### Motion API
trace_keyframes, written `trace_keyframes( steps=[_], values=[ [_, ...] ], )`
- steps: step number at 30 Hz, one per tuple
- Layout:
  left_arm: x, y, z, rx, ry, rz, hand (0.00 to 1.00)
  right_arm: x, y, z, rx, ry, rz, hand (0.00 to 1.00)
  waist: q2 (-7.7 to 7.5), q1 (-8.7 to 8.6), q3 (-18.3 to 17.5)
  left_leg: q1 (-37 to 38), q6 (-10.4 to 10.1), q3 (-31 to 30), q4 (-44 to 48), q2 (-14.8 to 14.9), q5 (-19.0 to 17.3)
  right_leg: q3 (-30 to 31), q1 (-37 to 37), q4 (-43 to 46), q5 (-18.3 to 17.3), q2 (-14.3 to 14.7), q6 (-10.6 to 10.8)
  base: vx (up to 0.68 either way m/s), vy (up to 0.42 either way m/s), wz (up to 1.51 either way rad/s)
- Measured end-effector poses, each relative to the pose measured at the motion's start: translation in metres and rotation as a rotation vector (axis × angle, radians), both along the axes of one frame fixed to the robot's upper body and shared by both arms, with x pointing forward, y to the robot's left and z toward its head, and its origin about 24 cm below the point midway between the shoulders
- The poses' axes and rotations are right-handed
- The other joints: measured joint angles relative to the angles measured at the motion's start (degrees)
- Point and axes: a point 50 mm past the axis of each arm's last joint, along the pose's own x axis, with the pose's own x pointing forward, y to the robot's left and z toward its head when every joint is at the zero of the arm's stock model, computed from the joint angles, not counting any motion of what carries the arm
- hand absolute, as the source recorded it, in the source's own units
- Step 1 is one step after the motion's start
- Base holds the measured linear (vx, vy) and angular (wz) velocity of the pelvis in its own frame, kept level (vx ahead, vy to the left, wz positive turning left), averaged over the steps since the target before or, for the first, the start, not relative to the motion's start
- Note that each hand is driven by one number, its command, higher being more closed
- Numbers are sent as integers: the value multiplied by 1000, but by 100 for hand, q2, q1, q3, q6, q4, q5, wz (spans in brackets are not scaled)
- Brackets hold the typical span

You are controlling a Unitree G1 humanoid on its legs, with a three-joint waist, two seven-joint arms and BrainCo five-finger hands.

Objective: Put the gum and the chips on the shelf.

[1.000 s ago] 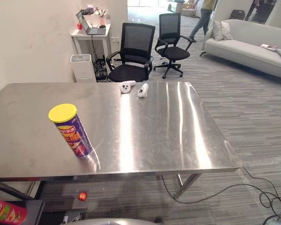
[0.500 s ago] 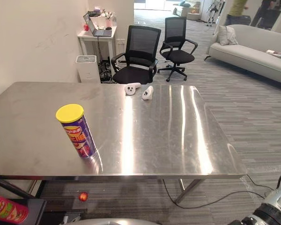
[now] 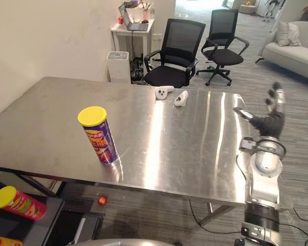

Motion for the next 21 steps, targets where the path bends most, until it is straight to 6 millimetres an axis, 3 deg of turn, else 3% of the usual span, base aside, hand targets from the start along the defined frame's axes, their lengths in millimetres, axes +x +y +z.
trace_keyframes(
  steps=[4,11,17,21],
  values=[
    [3,-1,0,-2,-7,-11,0,5,30,1,-13,-12,149,0,30,91,76,-14,0,-58,5,4,0,-56,40,-22,0,2,0,9,-18,7],
    [5,2,1,11,-13,-24,0,11,76,-7,-4,15,375,0,-67,134,198,-169,5,-330,108,0,3,-300,106,-24,-1,-11,-1,-1,-18,17],
    [6,1,1,10,-11,-34,0,12,107,-14,-22,52,532,0,-30,197,229,-182,4,-361,144,11,2,-331,126,-21,-2,-5,-2,-2,-5,4],
    [6,1,1,12,-9,-36,0,10,123,-8,-12,25,616,0,-22,202,236,-187,5,-368,166,24,4,-326,126,-2,-7,1,-11,0,0,0]
  ],
)
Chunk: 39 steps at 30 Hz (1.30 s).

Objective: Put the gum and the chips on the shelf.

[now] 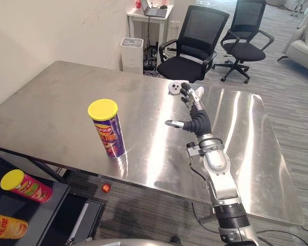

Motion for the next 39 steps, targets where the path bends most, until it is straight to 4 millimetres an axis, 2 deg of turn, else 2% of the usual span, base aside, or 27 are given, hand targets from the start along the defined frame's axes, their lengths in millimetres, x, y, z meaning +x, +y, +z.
trace_keyframes(
  steps=[8,17,26,39],
  values=[
    [-1,2,0,2,-2,17,0,2,44,15,51,-43,206,0,-41,16,25,-15,4,-72,18,2,32,-1,-1,58,-9,-3,-14,-12,-5,2],
    [0,4,1,11,-4,24,0,-1,76,20,3,-57,366,0,-114,146,60,-101,-2,-145,21,3,84,-34,-34,70,-10,-1,-15,-15,-6,4],
    [1,5,1,27,-8,30,0,0,84,22,-10,-61,395,0,-142,244,58,-105,-6,-178,-4,3,126,-61,-26,73,-10,-1,-16,-6,-3,2],
    [1,7,2,36,-6,31,0,10,80,3,-27,34,355,0,-191,269,49,-111,-38,-227,-211,7,299,-87,-102,77,-8,20,-22,-4,-3,2]
  ],
)
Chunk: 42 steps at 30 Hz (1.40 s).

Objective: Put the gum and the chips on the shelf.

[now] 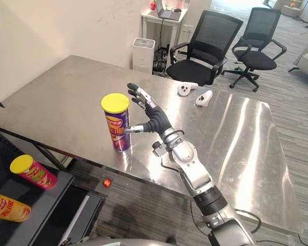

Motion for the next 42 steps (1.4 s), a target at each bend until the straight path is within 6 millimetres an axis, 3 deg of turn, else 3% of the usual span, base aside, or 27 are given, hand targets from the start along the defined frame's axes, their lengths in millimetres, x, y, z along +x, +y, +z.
trace_keyframes(
  steps=[9,34,35,42],
  values=[
    [0,1,0,2,1,-6,0,6,3,-14,-7,63,-34,0,-16,25,7,12,-8,-8,-64,8,30,-13,-1,-17,0,15,0,0,0,0],
    [4,1,1,6,-9,4,0,10,1,-24,-38,102,-64,0,-38,170,174,-69,-4,-201,-70,-9,54,-203,22,-23,-7,9,-5,-2,1,3],
    [4,1,1,6,-9,4,0,10,3,-24,-31,106,-61,100,-38,175,174,-70,-3,-203,-70,-7,55,-205,23,-23,-7,10,-6,0,0,0],
    [9,2,2,10,-25,3,0,11,8,-28,-19,126,-56,100,-76,291,269,-76,-5,-235,-68,-10,71,-232,36,-23,-10,7,-10,-5,0,1]
  ],
)
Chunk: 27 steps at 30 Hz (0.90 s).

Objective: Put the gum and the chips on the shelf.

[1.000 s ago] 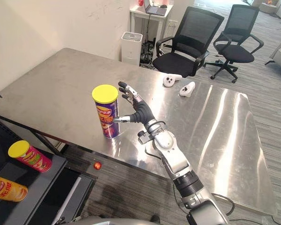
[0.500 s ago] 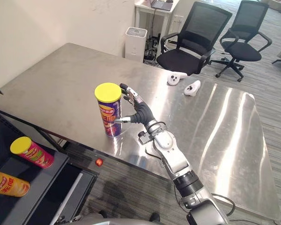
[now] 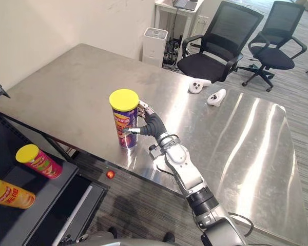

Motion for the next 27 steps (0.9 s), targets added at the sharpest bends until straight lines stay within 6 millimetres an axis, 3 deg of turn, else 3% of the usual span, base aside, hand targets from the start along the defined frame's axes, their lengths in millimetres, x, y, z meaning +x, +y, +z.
trace_keyframes(
  steps=[17,23,27],
  values=[
    [0,2,0,5,0,7,0,3,3,-7,6,22,-26,100,-49,3,10,84,2,-25,-99,-12,70,-19,61,-18,-1,-5,0,-1,0,0],
    [0,2,1,11,-5,8,0,4,-1,-2,14,6,-48,100,-70,2,17,80,3,-39,-106,-11,86,-23,63,-15,0,-8,0,0,0,1],
    [1,4,2,17,-17,22,0,4,-17,15,12,-64,-104,100,-122,-1,46,69,3,-104,-88,-13,86,-74,88,-1,0,-13,0,-2,3,8]
  ],
)
